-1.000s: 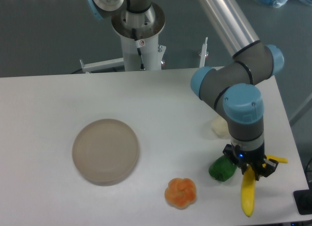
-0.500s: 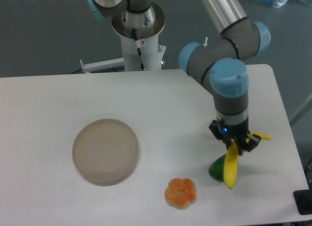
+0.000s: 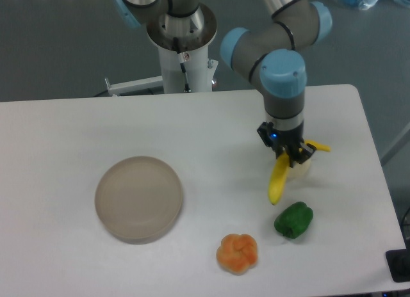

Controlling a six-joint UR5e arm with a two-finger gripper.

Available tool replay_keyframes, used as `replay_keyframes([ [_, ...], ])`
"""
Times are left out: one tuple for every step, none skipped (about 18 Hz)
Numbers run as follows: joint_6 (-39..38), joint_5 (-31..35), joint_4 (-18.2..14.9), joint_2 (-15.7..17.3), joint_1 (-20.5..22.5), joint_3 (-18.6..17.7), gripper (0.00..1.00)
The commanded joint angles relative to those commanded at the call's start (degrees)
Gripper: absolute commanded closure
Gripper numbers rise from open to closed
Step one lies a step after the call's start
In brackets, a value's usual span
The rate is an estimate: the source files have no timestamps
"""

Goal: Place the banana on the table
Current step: 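Carry the banana away from the green pepper toward the plate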

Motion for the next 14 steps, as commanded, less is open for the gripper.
replay_keyframes([
  [-3.5,0.0,-0.2,-0.1,-0.6,-0.4,0.74],
  [-6.7,-0.1,-0.2,-0.2,-1.3,-1.0,0.74],
  [-9.9,-0.1,-0.3,-0.3,-2.0,-1.1,0.74],
  [-12.4,-0.1,-0.3,-0.4,-2.6,-1.1,0.74],
  [-14.8,-0.1,-0.4,-0.5,-3.5,-1.0,0.75],
  [-16.4,-0.3,-0.3,-0.7,-4.6,-0.9,0.75],
  [-17.8,-0.5,-0.3,-1.0,-5.2,-1.0,0.75],
  [-19.9,-0.7,-0.3,-1.7,-5.9,-0.8,0.75],
  [-21.9,-0.6,-0.2,-2.5,-6.7,-0.8,0.75],
  [-23.1,-0.3,0.0,-3.3,-7.2,-1.0,0.75],
  [-23.5,-0.4,0.1,-4.0,-7.6,-1.1,0.75],
  [-23.6,-0.6,0.3,-4.7,-7.7,-1.1,0.75],
  [-23.6,-0.6,0.3,-5.4,-7.8,-1.1,0.75],
  [-23.7,-0.4,0.3,-6.0,-8.2,-1.0,0.75],
])
